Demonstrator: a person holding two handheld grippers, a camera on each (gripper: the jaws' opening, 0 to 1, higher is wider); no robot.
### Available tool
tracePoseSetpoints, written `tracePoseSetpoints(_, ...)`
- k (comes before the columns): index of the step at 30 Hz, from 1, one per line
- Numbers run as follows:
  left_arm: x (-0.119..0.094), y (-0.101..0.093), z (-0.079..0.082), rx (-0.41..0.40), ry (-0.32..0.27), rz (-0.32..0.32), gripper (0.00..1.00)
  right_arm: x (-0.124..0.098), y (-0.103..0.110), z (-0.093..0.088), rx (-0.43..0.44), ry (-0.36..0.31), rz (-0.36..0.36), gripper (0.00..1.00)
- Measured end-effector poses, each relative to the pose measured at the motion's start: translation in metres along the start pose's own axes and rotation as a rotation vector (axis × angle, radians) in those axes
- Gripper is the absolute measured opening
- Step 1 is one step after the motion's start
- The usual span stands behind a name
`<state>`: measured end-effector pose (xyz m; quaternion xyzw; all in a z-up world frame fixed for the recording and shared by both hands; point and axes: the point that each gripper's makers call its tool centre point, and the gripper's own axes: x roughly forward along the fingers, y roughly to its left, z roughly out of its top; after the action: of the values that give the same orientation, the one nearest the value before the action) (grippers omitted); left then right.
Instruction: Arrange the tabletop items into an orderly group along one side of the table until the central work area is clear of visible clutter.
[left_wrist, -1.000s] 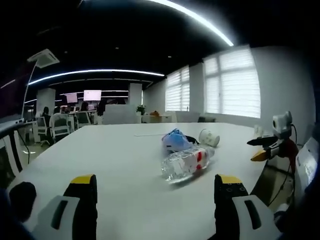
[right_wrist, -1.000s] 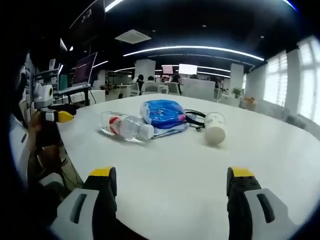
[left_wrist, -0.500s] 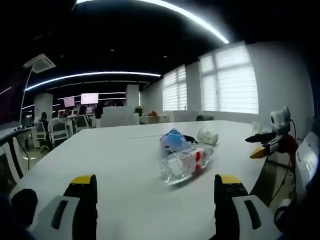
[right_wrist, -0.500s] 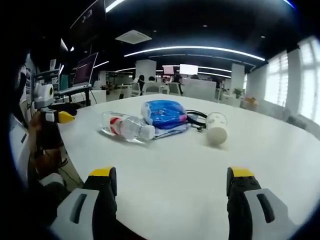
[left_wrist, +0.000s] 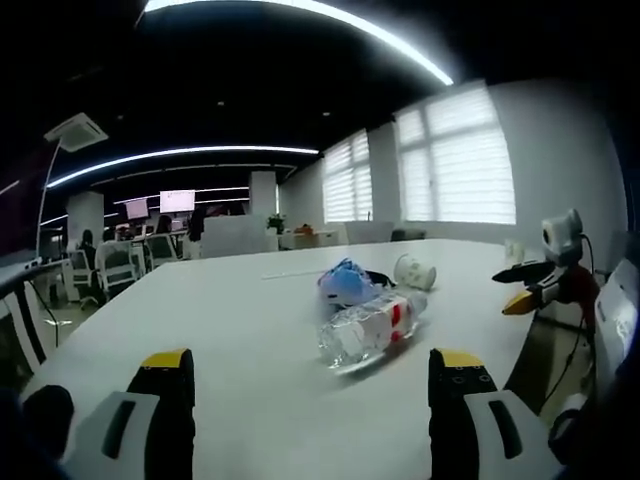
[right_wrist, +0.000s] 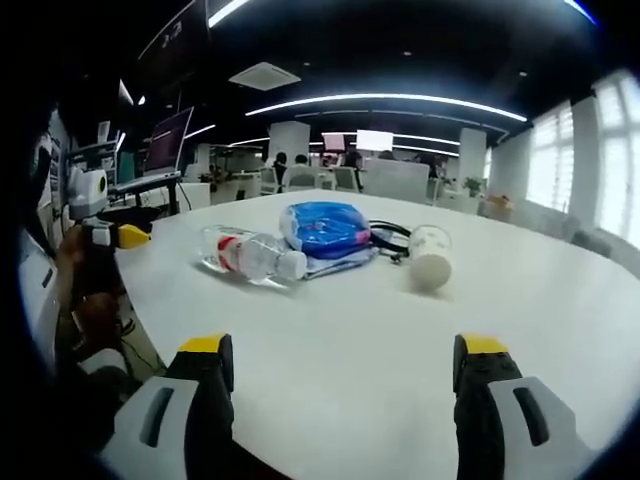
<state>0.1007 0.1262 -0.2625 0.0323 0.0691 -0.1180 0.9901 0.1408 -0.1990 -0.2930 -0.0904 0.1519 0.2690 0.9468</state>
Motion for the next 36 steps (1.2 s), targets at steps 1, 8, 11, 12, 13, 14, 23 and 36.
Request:
tracePoseSetpoints(1,0.001,-0.001,0.0,0.004,0.003,-0.002,0.97,0.001,0.0,0.0,0.0,0.002,0.001,0.88)
tracePoseSetpoints(8,0.005,-0.006,0.001,0.014,-0.001,-0.017,0.97,0.003,0.002,0.002,0.003,-0.002,0.009,0.88)
tracePoseSetpoints(11,0.005,-0.008,0.003,0.011,-0.013,-0.022,0.97,0.004,0.003,0.002,0.0,-0.003,0.012,0.88)
tracePoseSetpoints(12,0.005,-0.008,0.004,0.011,-0.017,-0.023,0.97,0.004,0.004,0.003,-0.001,-0.004,0.012,0.88)
tracePoseSetpoints(13,0.005,-0.008,0.005,0.01,-0.02,-0.025,0.97,0.004,0.004,0.003,0.0,-0.004,0.012,0.88)
tracePoseSetpoints(14,0.005,-0.008,0.006,0.013,-0.021,-0.025,0.97,0.004,0.004,0.003,0.0,-0.006,0.013,0.88)
tracePoseSetpoints(23,0.005,-0.005,0.002,0.043,-0.003,0.0,0.96,0.004,0.006,0.004,0.003,-0.01,0.018,0.87)
tracePoseSetpoints(36,0.005,-0.005,0.007,0.085,-0.01,0.011,0.96,0.006,0.01,0.006,0.007,-0.016,0.035,0.86)
